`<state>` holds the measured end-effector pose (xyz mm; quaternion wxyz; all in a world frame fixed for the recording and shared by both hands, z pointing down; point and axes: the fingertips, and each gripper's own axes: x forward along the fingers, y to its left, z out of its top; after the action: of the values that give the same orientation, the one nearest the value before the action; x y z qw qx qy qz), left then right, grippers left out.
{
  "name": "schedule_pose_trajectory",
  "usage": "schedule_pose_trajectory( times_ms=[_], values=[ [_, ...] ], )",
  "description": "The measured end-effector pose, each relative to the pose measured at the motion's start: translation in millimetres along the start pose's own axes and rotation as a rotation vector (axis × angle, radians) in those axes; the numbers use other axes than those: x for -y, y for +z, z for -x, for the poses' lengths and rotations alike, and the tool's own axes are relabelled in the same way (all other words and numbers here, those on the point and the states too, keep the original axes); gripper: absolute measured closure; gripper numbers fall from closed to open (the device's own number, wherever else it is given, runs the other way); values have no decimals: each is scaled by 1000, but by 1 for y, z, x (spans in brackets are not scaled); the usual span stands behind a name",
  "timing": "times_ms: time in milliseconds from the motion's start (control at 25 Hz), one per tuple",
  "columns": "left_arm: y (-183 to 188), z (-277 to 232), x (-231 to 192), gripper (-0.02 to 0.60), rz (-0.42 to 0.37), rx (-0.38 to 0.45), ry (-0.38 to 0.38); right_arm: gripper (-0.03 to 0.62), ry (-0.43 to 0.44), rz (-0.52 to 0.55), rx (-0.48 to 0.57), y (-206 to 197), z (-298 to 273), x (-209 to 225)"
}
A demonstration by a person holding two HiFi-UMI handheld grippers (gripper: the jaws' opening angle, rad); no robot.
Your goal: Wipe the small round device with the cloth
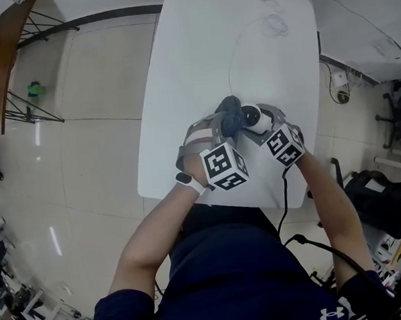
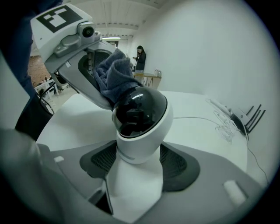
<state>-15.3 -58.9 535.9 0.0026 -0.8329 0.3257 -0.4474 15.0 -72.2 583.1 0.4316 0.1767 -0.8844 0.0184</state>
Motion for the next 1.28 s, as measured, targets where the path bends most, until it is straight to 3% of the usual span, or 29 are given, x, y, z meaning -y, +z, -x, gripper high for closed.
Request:
schedule_pose_trajectory(
  times_ms=[160,440,560,680,760,840,960,1080,1280],
  values=[
    [-24,-16,10,425,-41,-114,-34,278,6,4,6,1,0,0],
    [-48,-44,19,423,-280,-289,-16,278,4,-5,19,0,-1,5],
    [-47,-40,18,423,-299,-325,-28,279,2,-20,20,-1,-1,5],
    [-34,-11,9,423,-173,-274,15,280,14,-23,18,-1,-3,3],
    [-13,14,3,423,-68,-196,56,281,20,-23,21,-1,-4,3],
    [20,34,2,423,-30,-96,97,283,20,-26,27,-2,-4,3],
    [69,39,17,422,-153,28,146,284,8,-33,35,-1,-4,5],
    [70,25,37,428,-312,-12,145,284,-2,-19,40,2,-2,5],
    [35,18,24,426,-275,-69,172,286,25,-57,48,-3,-6,1]
  ],
)
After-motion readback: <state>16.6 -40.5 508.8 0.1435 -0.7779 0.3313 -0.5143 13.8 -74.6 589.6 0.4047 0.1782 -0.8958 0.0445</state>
